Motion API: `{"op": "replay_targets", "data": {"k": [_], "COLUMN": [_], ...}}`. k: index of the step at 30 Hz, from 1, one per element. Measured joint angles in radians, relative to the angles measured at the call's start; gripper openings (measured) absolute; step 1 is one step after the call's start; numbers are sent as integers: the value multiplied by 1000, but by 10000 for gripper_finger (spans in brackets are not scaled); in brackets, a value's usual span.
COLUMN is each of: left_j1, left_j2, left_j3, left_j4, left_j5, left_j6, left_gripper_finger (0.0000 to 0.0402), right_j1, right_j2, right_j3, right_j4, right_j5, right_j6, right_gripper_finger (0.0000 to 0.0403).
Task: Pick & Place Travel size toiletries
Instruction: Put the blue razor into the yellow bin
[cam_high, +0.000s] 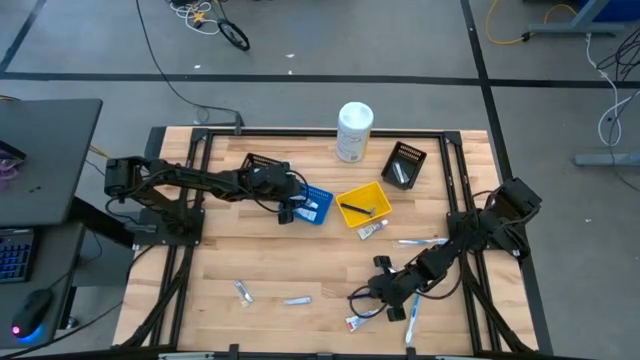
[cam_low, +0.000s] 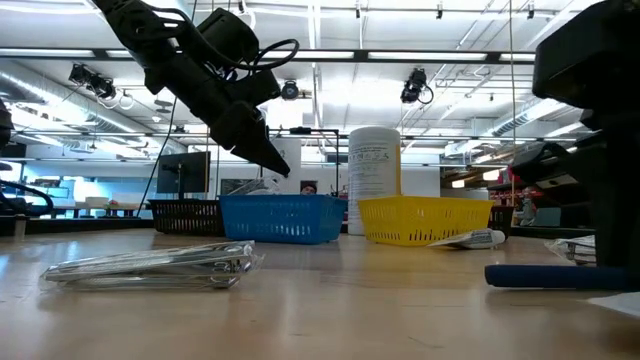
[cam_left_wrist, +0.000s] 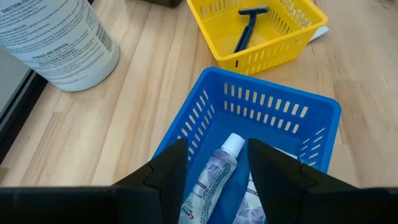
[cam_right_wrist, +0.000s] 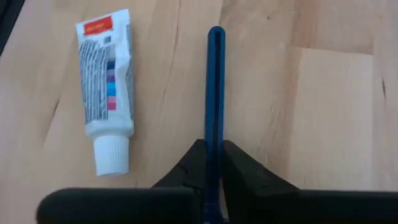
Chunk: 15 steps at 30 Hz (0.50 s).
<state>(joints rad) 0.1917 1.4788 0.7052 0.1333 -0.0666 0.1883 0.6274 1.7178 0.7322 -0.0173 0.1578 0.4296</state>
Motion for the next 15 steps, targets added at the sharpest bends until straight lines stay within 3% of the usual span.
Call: {"op": "replay_targets", "data": {"k": [11,15], "left_j1": [0,0], "left_j2": [0,0], "left_j3": [0,0], "left_j4": [0,0], "left_j5": [0,0], "left_j6": [-1,-1], "left_gripper_finger": [176,176], "right_j1": [-79,-121], "right_j2": [-64,-117], "right_j3": [-5,-4], "right_j4": [140,149], "right_j5": [35,168], "right_j6": [15,-130], "right_gripper_finger": [27,27]}}
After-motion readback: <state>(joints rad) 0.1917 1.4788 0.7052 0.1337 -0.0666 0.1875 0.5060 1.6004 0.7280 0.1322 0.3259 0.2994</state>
